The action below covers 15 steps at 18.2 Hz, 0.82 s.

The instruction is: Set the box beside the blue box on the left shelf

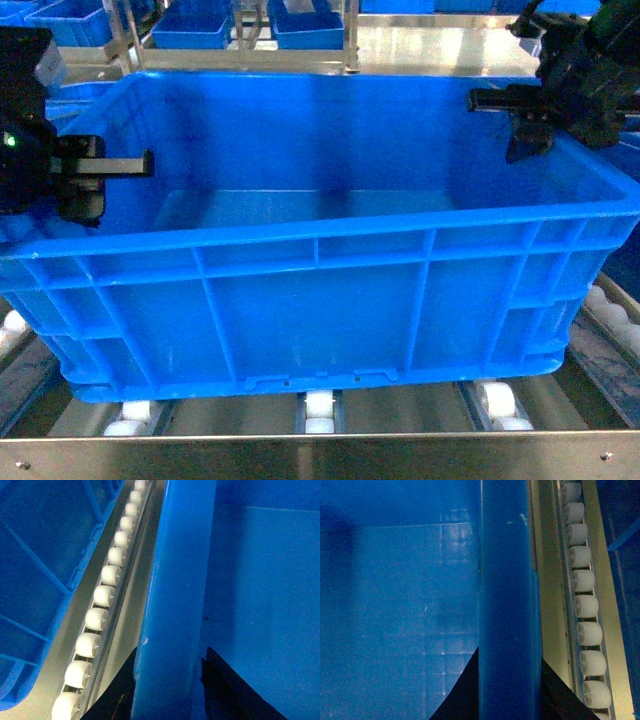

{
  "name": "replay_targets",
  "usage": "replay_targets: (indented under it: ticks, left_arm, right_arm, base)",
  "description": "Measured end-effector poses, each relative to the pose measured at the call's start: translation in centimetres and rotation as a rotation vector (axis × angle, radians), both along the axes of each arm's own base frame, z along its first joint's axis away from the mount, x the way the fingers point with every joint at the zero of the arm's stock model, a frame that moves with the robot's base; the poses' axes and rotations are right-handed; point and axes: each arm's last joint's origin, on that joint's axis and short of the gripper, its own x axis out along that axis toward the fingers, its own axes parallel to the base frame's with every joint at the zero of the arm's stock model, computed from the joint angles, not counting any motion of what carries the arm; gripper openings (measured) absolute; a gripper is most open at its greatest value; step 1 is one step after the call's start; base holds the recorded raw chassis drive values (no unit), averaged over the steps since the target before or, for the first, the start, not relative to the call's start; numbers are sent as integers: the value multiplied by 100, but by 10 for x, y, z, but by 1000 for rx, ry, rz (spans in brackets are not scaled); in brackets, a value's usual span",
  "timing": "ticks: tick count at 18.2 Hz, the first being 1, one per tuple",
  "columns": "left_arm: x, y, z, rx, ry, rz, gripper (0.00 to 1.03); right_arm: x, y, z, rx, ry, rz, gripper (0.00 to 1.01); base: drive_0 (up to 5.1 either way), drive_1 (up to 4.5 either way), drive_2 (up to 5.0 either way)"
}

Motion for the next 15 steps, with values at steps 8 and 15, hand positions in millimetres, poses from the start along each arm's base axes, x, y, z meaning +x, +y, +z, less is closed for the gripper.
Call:
replay_targets:
  ticks: [8, 15]
  left_arm:
    - [28, -9, 18, -137, -113, -106, 72]
    - [21, -11, 27, -207, -110, -93, 98]
  right_arm:
    - [2, -12, -19, -19, -35, -147, 56]
    - [-3, -11, -3, -102, -161, -130, 98]
  base:
    - [0, 0, 0]
    - [0, 0, 0]
